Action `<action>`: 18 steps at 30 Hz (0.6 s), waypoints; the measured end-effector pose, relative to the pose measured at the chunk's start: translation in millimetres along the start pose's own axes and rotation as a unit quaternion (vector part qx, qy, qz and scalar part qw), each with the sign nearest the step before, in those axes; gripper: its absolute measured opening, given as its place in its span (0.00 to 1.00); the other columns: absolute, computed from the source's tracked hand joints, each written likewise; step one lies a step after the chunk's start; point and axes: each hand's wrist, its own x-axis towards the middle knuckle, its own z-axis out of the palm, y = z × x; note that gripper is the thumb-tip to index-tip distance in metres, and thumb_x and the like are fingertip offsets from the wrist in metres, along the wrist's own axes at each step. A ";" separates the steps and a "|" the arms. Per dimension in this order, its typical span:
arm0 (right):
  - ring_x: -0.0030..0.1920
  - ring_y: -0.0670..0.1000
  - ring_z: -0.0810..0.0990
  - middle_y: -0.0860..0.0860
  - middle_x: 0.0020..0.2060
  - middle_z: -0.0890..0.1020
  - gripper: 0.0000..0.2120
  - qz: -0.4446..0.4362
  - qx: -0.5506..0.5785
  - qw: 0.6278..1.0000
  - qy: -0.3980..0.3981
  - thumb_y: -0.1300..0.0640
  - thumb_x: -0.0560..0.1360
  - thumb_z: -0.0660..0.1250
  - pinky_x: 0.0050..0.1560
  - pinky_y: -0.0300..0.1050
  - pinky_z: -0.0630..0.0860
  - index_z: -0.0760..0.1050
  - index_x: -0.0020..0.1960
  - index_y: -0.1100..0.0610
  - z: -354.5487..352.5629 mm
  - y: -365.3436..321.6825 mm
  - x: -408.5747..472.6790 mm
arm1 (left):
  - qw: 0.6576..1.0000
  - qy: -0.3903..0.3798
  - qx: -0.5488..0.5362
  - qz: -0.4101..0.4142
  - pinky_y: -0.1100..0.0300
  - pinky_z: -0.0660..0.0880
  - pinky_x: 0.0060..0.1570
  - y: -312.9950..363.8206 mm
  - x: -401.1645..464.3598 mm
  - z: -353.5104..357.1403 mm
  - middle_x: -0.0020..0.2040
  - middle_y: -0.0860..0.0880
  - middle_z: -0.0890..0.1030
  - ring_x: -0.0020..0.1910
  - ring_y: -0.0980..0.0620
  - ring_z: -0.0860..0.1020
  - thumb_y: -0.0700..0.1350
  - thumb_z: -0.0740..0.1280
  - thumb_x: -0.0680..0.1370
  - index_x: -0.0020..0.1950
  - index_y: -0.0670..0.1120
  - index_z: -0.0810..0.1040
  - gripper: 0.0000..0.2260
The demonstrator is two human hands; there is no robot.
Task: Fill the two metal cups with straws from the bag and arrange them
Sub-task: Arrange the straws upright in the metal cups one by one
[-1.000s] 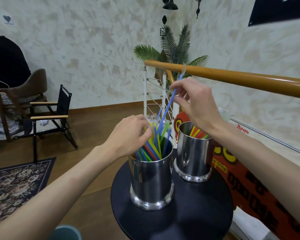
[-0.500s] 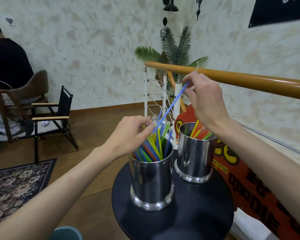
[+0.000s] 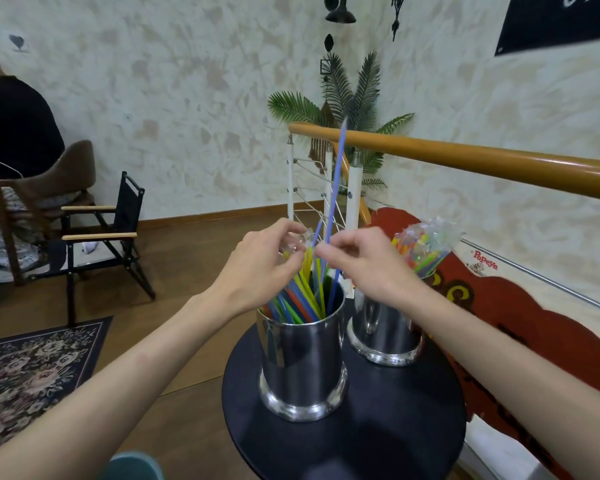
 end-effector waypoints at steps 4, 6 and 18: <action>0.31 0.43 0.71 0.55 0.32 0.80 0.14 0.005 -0.067 0.996 -0.062 0.52 0.79 0.71 0.36 0.39 0.67 0.80 0.36 0.55 17.4 10.5 -6.4 | 0.999 0.023 -0.041 -0.016 0.48 0.76 0.59 6.1 -1.0 1.1 0.54 0.58 0.83 0.56 0.57 0.80 0.57 0.65 0.76 0.68 0.53 0.74 0.22; 0.30 0.43 0.71 0.54 0.29 0.79 0.14 0.014 -0.099 0.990 -0.100 0.50 0.78 0.72 0.36 0.42 0.68 0.82 0.38 0.58 22.6 11.4 -8.6 | 0.996 0.066 -0.055 -0.007 0.50 0.77 0.58 7.9 1.3 1.3 0.52 0.58 0.83 0.54 0.59 0.80 0.56 0.67 0.79 0.68 0.51 0.75 0.20; 0.34 0.43 0.81 0.44 0.32 0.82 0.09 0.025 -0.037 0.992 0.121 0.52 0.80 0.68 0.39 0.37 0.75 0.82 0.44 0.53 -12.4 6.2 -5.8 | 0.997 0.080 0.008 0.019 0.49 0.77 0.51 4.7 3.2 6.2 0.43 0.57 0.82 0.45 0.54 0.81 0.47 0.70 0.79 0.71 0.51 0.70 0.21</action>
